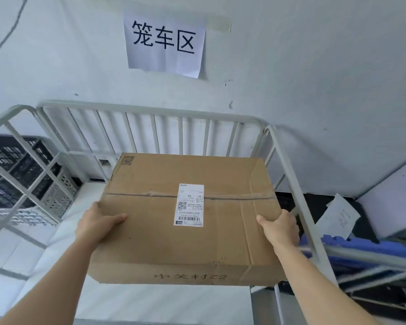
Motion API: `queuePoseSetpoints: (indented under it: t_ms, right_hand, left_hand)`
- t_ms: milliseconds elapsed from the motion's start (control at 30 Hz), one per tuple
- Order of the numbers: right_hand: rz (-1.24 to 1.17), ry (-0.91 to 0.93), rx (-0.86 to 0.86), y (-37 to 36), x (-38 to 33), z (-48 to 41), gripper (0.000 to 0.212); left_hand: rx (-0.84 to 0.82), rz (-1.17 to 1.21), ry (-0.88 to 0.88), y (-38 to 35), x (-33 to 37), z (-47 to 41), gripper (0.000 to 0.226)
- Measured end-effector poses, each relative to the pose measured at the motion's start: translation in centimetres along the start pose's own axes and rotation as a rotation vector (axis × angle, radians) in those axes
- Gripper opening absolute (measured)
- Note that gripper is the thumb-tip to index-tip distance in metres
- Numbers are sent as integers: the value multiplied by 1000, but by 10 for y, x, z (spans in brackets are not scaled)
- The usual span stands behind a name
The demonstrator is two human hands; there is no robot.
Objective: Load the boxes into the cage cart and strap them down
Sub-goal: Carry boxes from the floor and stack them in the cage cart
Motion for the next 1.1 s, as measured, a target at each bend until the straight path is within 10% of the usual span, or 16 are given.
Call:
queuePoseSetpoints:
  t_ms: [1100]
  right_hand:
    - [135,-314,-222,-263,218,-21,74]
  left_hand:
    - [-194,-276,287,-258,-152,-168,91]
Point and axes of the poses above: each hand's wrist, its own z-axis away from the middle knuckle, its own y-axis out of the back of the hand, x = y × z, the point moved 2 cm from there along -z, towards the middle knuckle, and after that the axes turned 14 degrees about y, right-handed, at the moved point
